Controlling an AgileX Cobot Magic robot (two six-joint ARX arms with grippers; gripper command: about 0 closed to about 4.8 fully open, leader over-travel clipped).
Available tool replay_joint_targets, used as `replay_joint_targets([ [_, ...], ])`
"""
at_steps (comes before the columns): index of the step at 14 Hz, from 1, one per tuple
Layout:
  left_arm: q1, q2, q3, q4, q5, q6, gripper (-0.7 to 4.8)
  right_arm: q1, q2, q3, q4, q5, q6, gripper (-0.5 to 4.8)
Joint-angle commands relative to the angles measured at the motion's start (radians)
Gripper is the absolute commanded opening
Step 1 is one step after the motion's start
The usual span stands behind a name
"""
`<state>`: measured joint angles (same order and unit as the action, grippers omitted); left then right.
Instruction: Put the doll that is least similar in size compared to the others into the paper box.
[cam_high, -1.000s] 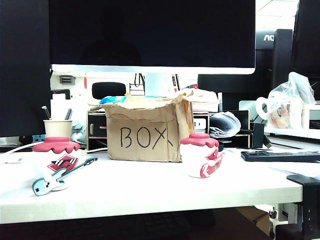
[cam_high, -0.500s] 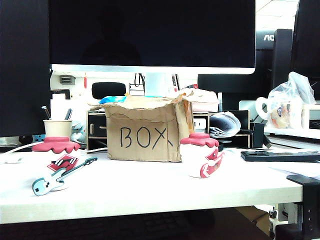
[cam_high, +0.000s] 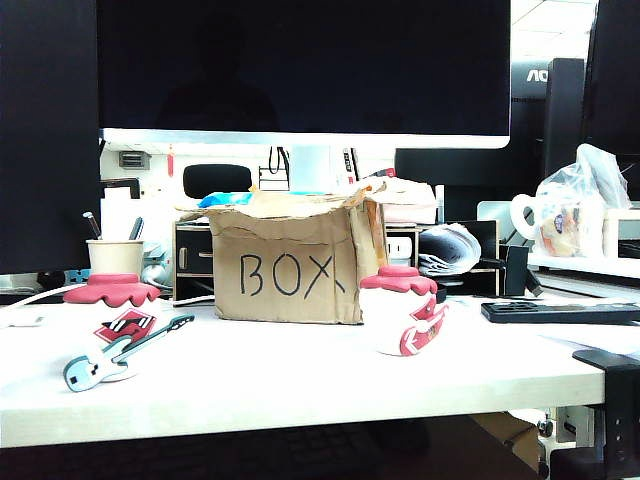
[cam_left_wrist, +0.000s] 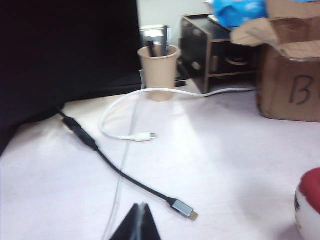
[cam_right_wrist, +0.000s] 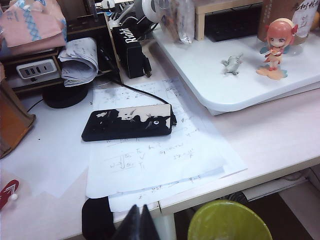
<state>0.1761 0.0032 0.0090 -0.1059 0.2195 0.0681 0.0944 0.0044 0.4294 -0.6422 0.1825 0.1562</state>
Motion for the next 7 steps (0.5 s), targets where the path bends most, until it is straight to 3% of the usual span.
replay_joint_targets([
  [1, -0.007, 0.000, 0.004, 0.056, -0.089, 0.003, -0.05, 0.000, 0.000, 0.005, 0.017, -0.001, 0.000, -0.01],
  [4, -0.006, 0.000, 0.003, 0.056, -0.208, 0.003, -0.05, 0.000, 0.000, 0.005, 0.017, -0.001, 0.000, -0.01],
  [7, -0.008, 0.000, 0.003, 0.055, -0.171, 0.003, -0.05, 0.000, 0.000, 0.004, 0.016, -0.001, 0.000, -0.01],
])
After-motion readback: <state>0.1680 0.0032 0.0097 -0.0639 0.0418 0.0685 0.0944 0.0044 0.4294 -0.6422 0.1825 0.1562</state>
